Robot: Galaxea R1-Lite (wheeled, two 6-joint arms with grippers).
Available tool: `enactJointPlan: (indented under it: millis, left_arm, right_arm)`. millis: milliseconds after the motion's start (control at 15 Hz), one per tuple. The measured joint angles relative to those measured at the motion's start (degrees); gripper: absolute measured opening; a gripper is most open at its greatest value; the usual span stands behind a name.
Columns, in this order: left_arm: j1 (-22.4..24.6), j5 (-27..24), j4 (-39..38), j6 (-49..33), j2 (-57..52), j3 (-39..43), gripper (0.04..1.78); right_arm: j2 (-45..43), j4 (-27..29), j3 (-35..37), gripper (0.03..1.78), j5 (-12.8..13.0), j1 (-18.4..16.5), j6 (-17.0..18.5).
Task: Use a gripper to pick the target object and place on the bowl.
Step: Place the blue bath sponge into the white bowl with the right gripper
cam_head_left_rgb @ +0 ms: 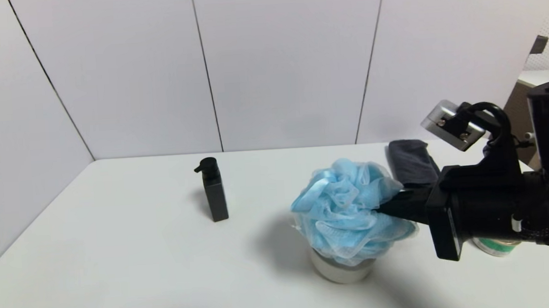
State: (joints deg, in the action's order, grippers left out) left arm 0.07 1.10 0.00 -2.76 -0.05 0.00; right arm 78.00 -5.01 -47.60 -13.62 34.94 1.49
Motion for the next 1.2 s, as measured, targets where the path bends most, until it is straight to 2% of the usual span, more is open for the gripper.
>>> enactJointPlan:
  millis: [467, 800, 867, 1000, 1200]
  left_arm:
    - [0.0, 0.0, 0.0, -0.02, 0.0, 0.0, 1.69]
    - [0.0, 0.02, 0.0, 0.0, 0.0, 0.0, 1.69]
    - [0.0, 0.0, 0.0, 0.0, 0.0, 0.0, 1.69]
    - [0.0, 0.02, 0.0, -0.02, 0.0, 0.0, 1.69]
    - [0.0, 0.02, 0.0, -0.02, 0.0, 0.0, 1.69]
  right_arm:
    - [5.08, -4.55, 0.17, 0.05, 0.04, -2.33, -0.17]
    - [5.81, -4.58, 1.05, 0.05, -0.07, -3.46, -0.63]
    - [5.79, -4.58, 1.16, 0.14, -0.13, -3.52, -0.72]
    - [5.66, -4.5, 1.0, 0.5, -0.21, -3.52, -0.61]
    - [5.02, -4.61, 1.02, 0.89, -0.29, -3.49, -0.56]
